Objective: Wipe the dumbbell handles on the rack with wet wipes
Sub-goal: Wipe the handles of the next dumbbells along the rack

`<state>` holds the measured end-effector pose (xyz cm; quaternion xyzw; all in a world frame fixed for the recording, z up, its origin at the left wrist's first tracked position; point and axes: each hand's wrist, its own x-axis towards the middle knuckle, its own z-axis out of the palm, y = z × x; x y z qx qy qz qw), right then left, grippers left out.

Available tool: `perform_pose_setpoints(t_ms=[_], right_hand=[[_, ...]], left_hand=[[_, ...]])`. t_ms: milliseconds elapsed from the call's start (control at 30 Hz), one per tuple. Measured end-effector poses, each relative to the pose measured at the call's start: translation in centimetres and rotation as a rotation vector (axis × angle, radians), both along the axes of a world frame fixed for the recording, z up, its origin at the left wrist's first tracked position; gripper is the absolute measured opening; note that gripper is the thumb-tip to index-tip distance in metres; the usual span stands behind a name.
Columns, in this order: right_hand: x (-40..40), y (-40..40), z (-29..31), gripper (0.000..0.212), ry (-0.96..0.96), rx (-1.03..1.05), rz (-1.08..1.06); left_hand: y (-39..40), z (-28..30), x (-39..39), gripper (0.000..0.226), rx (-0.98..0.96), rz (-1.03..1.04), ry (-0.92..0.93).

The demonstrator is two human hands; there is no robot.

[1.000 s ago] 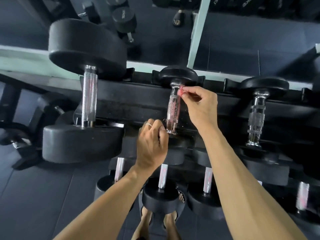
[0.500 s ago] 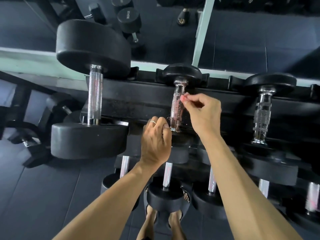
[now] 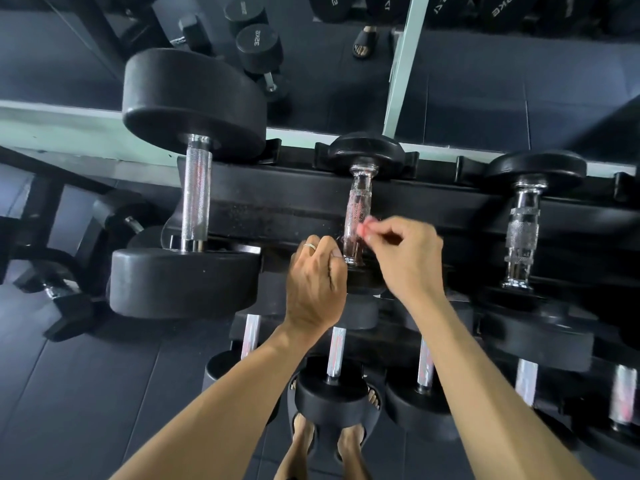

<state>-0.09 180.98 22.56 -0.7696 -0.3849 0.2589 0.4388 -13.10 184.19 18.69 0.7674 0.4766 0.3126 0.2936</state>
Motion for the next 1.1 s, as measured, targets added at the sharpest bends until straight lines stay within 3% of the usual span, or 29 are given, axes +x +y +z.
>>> perform_pose_setpoints(t_ms=[233,367,500,667,767,867,1100], right_hand=[[1.0,3.4,0.0,0.017,0.148,0.092,-0.172],[0.4,0.2,0.1,0.011,0.102,-0.018,-0.028],[0.0,-1.2,-0.2,0.021,0.075,-0.061,0.055],[0.8,1.9,-0.3,0.025,0.215,0.056,-0.11],[0.8,0.2,-0.1,0.012,0.209,-0.066,0.042],[0.8,-1.1,-0.2,0.013,0.166,-0.187,0.152],[-0.8,1.8,0.3,0.017,0.209,-0.01,-0.051]], left_hand=[[-0.1,0.0,-0.2,0.024,-0.027,-0.002,0.011],[0.0,-0.1,-0.4,0.024,-0.032,-0.017,0.023],[0.0,0.5,-0.5,0.03,-0.103,-0.015,0.032],[-0.4,1.0,-1.7,0.042,-0.208,-0.099,0.08],[-0.2,1.0,-2.4,0.052,-0.235,-0.115,0.107],[0.5,1.1,-2.6,0.052,-0.178,-0.147,0.103],[1.5,1.3,-5.0,0.045,-0.249,-0.172,0.06]])
